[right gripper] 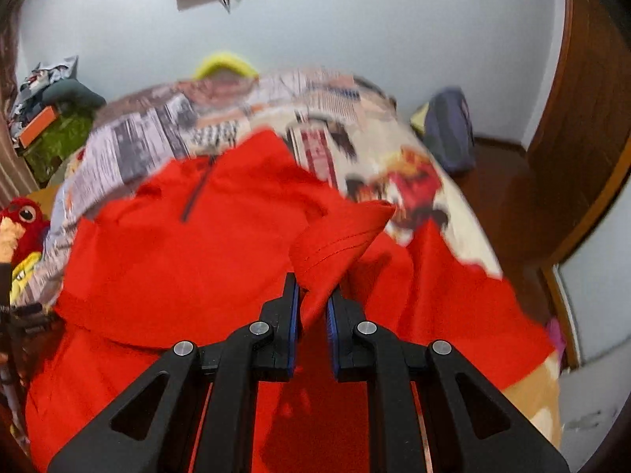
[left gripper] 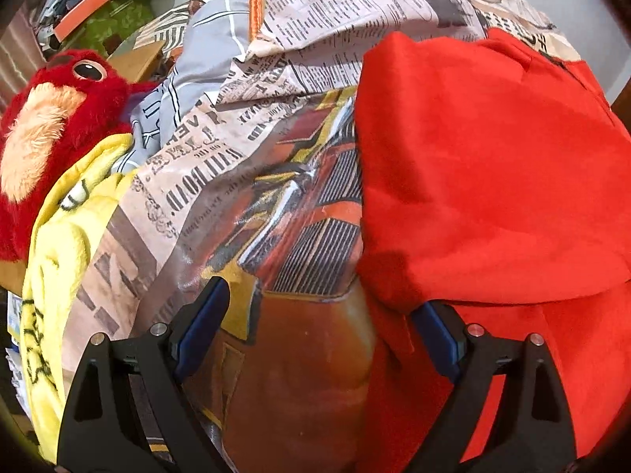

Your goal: Fold large clothes

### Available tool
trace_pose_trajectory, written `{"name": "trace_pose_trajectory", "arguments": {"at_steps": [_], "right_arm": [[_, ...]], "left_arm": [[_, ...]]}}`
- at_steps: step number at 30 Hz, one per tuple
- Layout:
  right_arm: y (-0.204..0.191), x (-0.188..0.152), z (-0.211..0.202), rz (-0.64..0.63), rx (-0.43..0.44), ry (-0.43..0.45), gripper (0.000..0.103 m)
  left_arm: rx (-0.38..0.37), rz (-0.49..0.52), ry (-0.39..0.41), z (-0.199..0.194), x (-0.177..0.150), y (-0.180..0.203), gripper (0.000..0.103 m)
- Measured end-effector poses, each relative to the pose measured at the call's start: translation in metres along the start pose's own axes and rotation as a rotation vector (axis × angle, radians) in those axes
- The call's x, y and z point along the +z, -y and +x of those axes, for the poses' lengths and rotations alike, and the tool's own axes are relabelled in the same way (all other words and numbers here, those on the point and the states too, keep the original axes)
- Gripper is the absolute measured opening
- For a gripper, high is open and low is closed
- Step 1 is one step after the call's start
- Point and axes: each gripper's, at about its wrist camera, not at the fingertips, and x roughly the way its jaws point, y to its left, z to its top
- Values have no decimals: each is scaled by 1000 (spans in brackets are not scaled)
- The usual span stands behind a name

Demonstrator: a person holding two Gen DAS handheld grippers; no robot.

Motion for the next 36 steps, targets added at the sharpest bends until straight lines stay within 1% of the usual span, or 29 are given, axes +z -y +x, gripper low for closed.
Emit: {"name": "trace_pose_trajectory", "arguments": {"at_steps": [3,6,8,10,11,12,13,16,19,21,23,24,26,28,30,33,36], "right_arm": [[18,-15,10,48,32,-67,11],[28,-28,13,71,53,-107,12],[33,-35,13,83,55,-130,18],[37,-41,10,85,24,-162,31],[40,-42,7,84,4,-171,34],[43,-44,2,85,-6,-169,40],[46,-45,-2,89,-7,-161,44],[57,-45,-24,119,-1,-127,50],[69,-39,-49,146,7,-83,56],[78,-34,-68,155,20,-43,56],[84,-28,-84,157,18,-5,56],[88,-25,-93,156,16,16,56],[93,-21,-106,158,11,47,59],[101,-17,-117,168,8,75,67],[109,-15,-126,193,2,96,72],[123,-15,-133,226,-1,118,73],[137,-19,-129,250,-31,129,73]], "left_arm": [[4,1,-8,1,-3,2,91],[3,1,-22,1,-3,2,91],[17,23,-37,0,-2,5,91],[40,60,-40,-6,-2,9,91],[49,72,-38,-11,-4,13,91],[61,93,-33,-18,-5,16,91],[64,105,-27,-25,-6,18,91],[47,121,-4,-49,-7,21,91],[32,132,45,-84,-5,29,91],[16,135,91,-111,-2,37,91],[-5,138,126,-130,1,41,91],[-20,139,156,-146,4,47,91],[-45,137,194,-163,11,50,91],[-83,139,237,-185,18,63,91],[-115,148,266,-199,24,75,91],[-171,167,299,-220,32,94,91],[-211,190,327,-233,41,117,91]]}}
